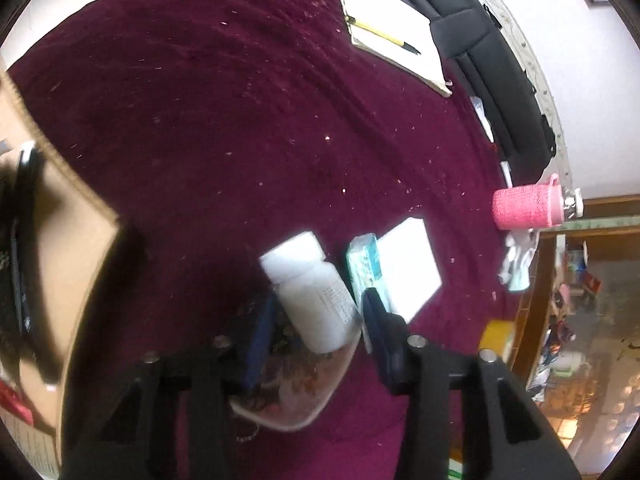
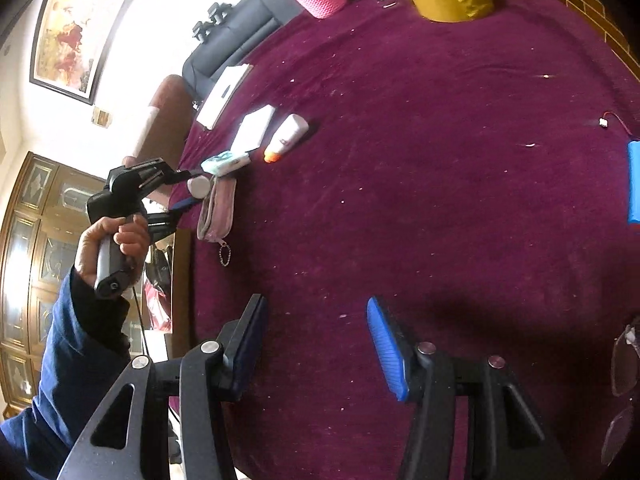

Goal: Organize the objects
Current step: 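Grasp the white bottle with the left gripper while the right moves toward the clear pink pouch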

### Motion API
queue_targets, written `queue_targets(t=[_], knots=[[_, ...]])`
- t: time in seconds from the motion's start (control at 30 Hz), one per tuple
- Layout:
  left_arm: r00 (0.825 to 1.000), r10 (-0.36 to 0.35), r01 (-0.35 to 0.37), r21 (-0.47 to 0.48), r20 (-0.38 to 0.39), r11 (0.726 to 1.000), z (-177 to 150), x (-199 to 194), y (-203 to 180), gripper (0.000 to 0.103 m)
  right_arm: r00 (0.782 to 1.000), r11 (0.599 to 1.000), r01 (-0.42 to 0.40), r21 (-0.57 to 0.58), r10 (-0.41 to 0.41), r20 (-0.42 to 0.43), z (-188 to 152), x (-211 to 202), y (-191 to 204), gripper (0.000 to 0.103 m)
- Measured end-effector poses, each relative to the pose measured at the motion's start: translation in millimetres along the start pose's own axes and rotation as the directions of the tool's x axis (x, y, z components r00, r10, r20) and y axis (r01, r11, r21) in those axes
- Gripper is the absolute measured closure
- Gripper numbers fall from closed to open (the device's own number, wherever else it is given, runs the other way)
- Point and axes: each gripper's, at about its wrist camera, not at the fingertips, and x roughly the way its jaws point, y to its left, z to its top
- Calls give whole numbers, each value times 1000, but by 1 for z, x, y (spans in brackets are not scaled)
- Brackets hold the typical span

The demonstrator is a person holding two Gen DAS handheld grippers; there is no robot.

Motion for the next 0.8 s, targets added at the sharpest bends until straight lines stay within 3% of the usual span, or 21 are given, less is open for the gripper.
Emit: queue_targets(t=[0.13,0.27,0.53,0.63,0.7,0.8], knots=[[999,25,-28,76,38,997,-4,-2,-5,67,1000,1000,-1,2,1,-6,0,2,0,46],[998,5,-12,134,55,991,-13,-10,-1,68,1000,1000,5,-8,-5,-21,-1,12,9,46],[992,-25,-16,315,127,949,-64,-65,15,68,998,998,21,-60,-25,-66,3,47,54,46],[990,-55,3,378,128,926,-90,-90,24,68,996,996,37,-86,-44,-73,14,64,81,36],[989,-82,24,421,121,907,-109,-110,36,68,996,992,63,-109,-70,-64,22,75,101,24],[986,-102,31,453,132,891,-126,-132,52,68,991,984,109,-144,-120,-66,36,100,132,17]])
